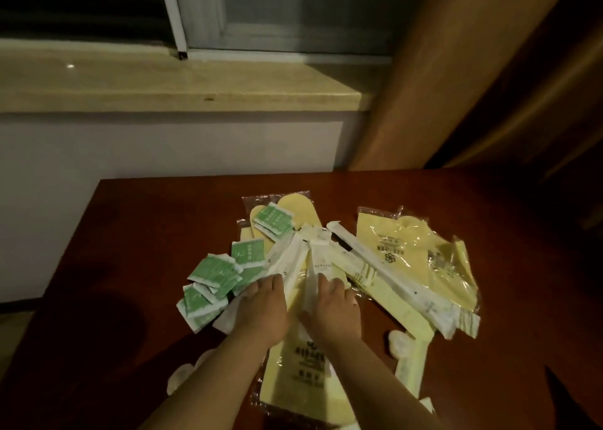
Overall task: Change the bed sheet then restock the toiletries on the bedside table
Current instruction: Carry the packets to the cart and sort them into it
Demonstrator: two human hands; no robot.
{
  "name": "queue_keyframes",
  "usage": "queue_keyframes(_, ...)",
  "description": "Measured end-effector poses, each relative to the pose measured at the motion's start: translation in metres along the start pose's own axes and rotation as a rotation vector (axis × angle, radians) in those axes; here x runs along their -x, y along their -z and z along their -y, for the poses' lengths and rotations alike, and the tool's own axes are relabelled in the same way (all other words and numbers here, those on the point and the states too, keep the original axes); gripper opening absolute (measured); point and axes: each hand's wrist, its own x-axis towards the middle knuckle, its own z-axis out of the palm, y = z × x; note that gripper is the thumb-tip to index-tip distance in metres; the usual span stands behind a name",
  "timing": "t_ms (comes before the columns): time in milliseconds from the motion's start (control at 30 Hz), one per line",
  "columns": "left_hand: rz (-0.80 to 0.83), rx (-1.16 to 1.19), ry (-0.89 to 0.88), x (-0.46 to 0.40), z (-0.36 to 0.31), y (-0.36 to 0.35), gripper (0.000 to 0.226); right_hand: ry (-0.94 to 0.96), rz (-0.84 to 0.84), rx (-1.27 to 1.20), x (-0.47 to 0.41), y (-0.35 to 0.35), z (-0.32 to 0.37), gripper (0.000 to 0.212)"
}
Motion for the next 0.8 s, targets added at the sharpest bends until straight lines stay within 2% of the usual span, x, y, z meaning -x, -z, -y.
queue_keyframes(133, -0.054, 0.028, 0.104, -0.02, -0.006, -0.003, 0.078, -0.008, -0.014, 0.029, -0.017, -0.007, 0.007, 0.079)
queue_keyframes(300, -0.083, -0.048, 0.201, -0.032, -0.005, -0.001, 0.091, -0.031, -0.037, -0.138, -0.029, -0.009, 0.01, 0.076)
queue_keyframes(400, -0.13, -0.109, 0.224, -0.037, -0.003, -0.001, 0.078, -0.069, -0.055, -0.255, -0.032, -0.01, 0.008, 0.069)
queue_keyframes(467, -0.159, -0.104, 0.23, -0.039, 0.001, -0.001, 0.059, -0.088, -0.079, -0.295, -0.033, -0.01, 0.006, 0.064)
queue_keyframes(533, -0.192, -0.042, 0.245, -0.038, 0.005, 0.002, 0.04, -0.122, -0.099, -0.403, -0.031, -0.009, 0.006, 0.061)
queue_keyframes(600, -0.209, 0.05, 0.27, -0.036, 0.008, 0.004, 0.03, -0.157, -0.092, -0.527, -0.029, -0.006, 0.008, 0.061)
queue_keyframes(667, -0.221, 0.162, 0.294, -0.033, 0.012, 0.008, 0.028, -0.175, -0.067, -0.593, -0.026, -0.002, 0.009, 0.057)
queue_keyframes(733, -0.232, 0.302, 0.311, -0.031, 0.017, 0.013, 0.032, -0.167, -0.067, -0.579, -0.024, 0.004, 0.009, 0.042)
queue_keyframes(800, -0.215, 0.569, 0.327, -0.031, 0.022, 0.019, 0.036, -0.161, -0.076, -0.609, -0.022, 0.012, 0.011, 0.026)
